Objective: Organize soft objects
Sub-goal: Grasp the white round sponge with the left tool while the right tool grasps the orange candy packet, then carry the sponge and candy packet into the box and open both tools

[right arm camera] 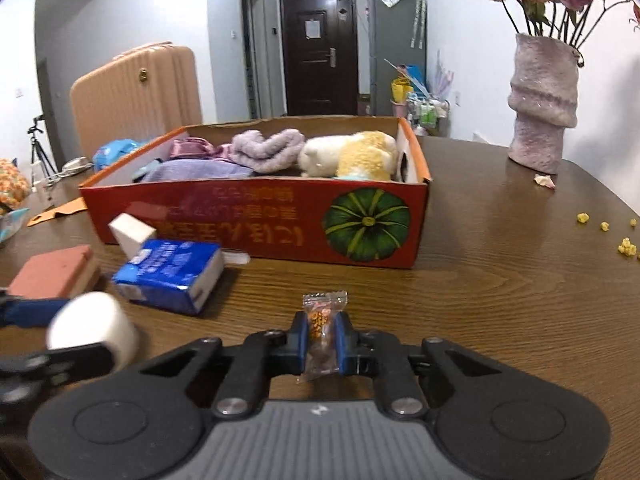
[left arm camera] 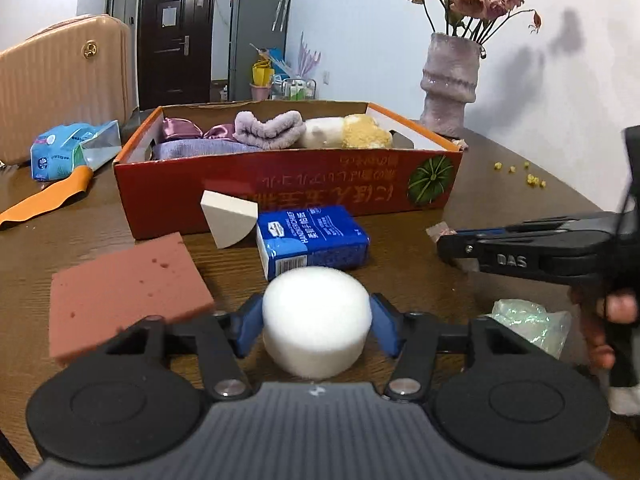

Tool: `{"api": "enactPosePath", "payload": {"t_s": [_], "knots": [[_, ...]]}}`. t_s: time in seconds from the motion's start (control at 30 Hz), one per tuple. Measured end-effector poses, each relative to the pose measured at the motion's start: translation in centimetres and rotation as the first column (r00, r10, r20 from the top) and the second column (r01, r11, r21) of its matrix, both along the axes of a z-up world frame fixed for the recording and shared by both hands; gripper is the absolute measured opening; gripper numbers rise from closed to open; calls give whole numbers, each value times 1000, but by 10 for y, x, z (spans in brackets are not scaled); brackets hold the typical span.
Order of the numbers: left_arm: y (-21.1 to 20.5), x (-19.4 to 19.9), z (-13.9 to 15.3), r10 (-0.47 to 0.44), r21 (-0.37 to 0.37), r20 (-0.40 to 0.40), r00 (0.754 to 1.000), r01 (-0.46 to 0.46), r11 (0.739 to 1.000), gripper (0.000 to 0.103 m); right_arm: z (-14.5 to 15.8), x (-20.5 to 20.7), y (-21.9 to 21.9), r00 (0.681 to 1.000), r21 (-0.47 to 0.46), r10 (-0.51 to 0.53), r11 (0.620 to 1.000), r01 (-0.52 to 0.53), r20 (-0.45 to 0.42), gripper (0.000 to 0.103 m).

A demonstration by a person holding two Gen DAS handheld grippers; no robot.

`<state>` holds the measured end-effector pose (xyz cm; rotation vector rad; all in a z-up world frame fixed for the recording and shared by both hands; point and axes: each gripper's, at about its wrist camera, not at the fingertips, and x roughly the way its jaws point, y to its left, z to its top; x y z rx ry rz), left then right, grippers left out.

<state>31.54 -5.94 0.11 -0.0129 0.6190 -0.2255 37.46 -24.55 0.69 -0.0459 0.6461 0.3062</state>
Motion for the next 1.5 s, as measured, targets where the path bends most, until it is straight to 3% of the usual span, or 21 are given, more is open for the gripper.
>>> {"api": "enactPosePath", "payload": {"t_s": [0.4,0.6,0.73,0.83,0.93,1.13,1.3,1.4,1.5], "knots": [[1,-71,44,-3,-50,103,995,8,999,56,44,-94,-6,990,107,93,989,-104,102,14],[4,-72,64,-12,-59,142,990,20,998,56,56,-102,-5,985,142,106,982,-125,135,14],[6,-25,92,-49,-80,162,986,63,995,56,74,-70,-6,980,171,124,974,-151,158,14],[12,41,106,-61,-146,109,992,76,986,57,92,-18,-3,979,218,126,963,-159,159,14],[13,122,104,-23,-164,23,999,26,986,57,97,57,0,990,320,127,937,-140,59,14],[2,240,67,33,-104,-146,989,-49,993,57,76,176,23,994,205,37,979,-16,-100,14],[10,276,40,41,-167,-251,967,-85,982,64,56,211,20,988,168,-20,985,46,-153,21],[21,279,39,38,-234,-265,963,-103,967,73,48,216,18,987,170,-17,984,44,-160,26],[26,272,47,33,-235,-235,971,-90,968,77,51,215,19,989,172,-12,984,37,-146,30]]}}
